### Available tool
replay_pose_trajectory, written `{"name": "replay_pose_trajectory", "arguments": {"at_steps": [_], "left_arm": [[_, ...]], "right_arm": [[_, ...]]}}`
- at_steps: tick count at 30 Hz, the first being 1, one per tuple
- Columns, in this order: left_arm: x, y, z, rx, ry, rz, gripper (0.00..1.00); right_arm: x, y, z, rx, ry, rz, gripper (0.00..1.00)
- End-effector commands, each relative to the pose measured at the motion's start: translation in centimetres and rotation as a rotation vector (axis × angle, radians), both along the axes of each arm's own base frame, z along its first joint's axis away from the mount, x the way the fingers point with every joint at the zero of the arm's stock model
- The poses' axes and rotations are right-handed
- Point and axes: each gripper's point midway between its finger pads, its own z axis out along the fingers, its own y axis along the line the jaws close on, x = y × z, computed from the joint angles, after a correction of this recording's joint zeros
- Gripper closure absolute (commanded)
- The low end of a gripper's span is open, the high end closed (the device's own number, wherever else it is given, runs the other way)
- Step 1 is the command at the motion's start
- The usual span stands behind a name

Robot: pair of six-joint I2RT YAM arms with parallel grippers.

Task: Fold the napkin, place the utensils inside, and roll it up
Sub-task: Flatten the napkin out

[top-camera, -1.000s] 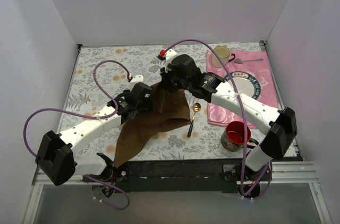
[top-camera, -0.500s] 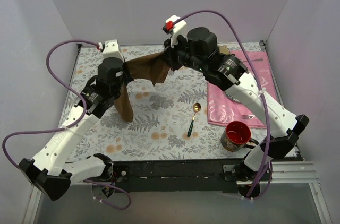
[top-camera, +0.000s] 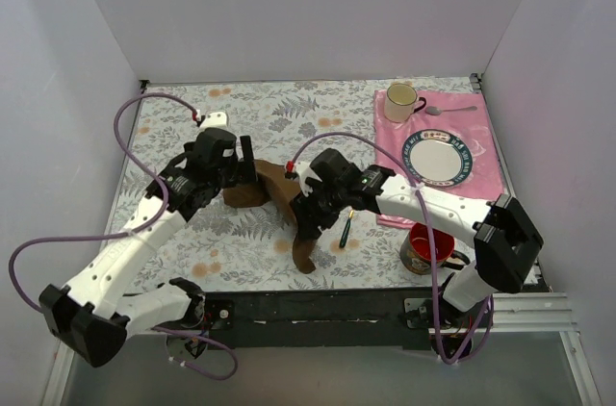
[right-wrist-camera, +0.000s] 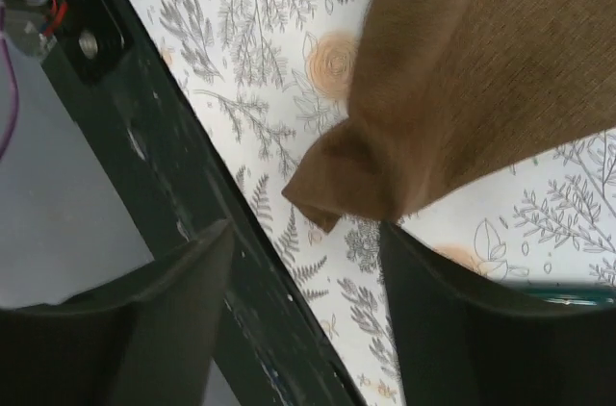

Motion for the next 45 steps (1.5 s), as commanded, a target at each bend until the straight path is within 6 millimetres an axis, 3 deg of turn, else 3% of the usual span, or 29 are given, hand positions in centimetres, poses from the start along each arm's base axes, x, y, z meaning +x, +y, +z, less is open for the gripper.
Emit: {"name": "replay_pose_trajectory", "arguments": {"at_steps": [1,6,9,10,11,13,15,16,18,19,22,25,29,38,41,45], "left_arm": [[-1.2,-1.1,4.8,-0.185,-0.135,-0.041,0.12],[0.1,-3.8,3.8,-0.252,-0.035,-0.056,0.13],[0.4,-5.6,2.8,-0.295,-0.012,-0.114,0.12],[0.6,-5.9,2.4,-0.295,-0.001,-0.124,0.12],[0.9,-5.9,2.0,-0.288,0.007,-0.119,0.12],[2.0,-5.8,1.6,-0.247,0.014,-0.095,0.12],[3.1,-5.8,1.8,-0.219,-0.001,-0.096,0.13],[3.8,-6.1,1.9,-0.193,-0.003,-0.113,0.13],[4.3,-6.4,2.1,-0.178,0.018,-0.121,0.14],[4.4,-6.8,2.2,-0.184,0.026,-0.134,0.15],[4.2,-8.1,2.7,-0.232,0.025,-0.19,0.18],[3.5,-8.6,2.8,-0.276,0.018,-0.226,0.2],[2.0,-10.8,2.7,-0.353,0.055,-0.346,0.23],[1.7,-11.2,4.3,-0.398,0.028,-0.359,0.23],[1.5,-10.7,4.2,-0.393,0.017,-0.34,0.23],[1.9,-9.4,4.2,-0.352,0.002,-0.278,0.23]], "right_arm": [[2.1,1.4,5.6,0.175,-0.118,-0.043,0.2],[5.9,0.3,5.1,0.186,-0.058,-0.207,0.18],[8.2,0.0,3.6,0.161,-0.051,-0.302,0.18],[9.2,0.0,2.3,0.125,-0.054,-0.325,0.17],[10.6,0.2,2.6,0.123,-0.075,-0.355,0.17],[11.9,0.1,0.7,0.058,-0.06,-0.379,0.17],[13.3,0.4,0.3,0.043,-0.071,-0.393,0.17],[13.7,0.6,-1.2,0.016,-0.057,-0.394,0.22],[14.6,0.8,-2.0,0.003,-0.062,-0.39,0.3],[14.8,0.4,-3.5,-0.045,-0.05,-0.403,0.37],[15.1,0.1,-5.2,-0.071,-0.041,-0.411,0.42],[15.5,-0.7,-6.2,-0.094,-0.048,-0.415,0.42],[15.3,-1.7,-7.6,-0.106,-0.013,-0.391,0.39],[13.7,-1.1,-9.5,-0.034,0.07,-0.347,0.39],[13.5,-1.0,-9.4,-0.029,0.075,-0.342,0.52],[13.2,0.7,-7.4,0.038,0.082,-0.301,0.8]]}}
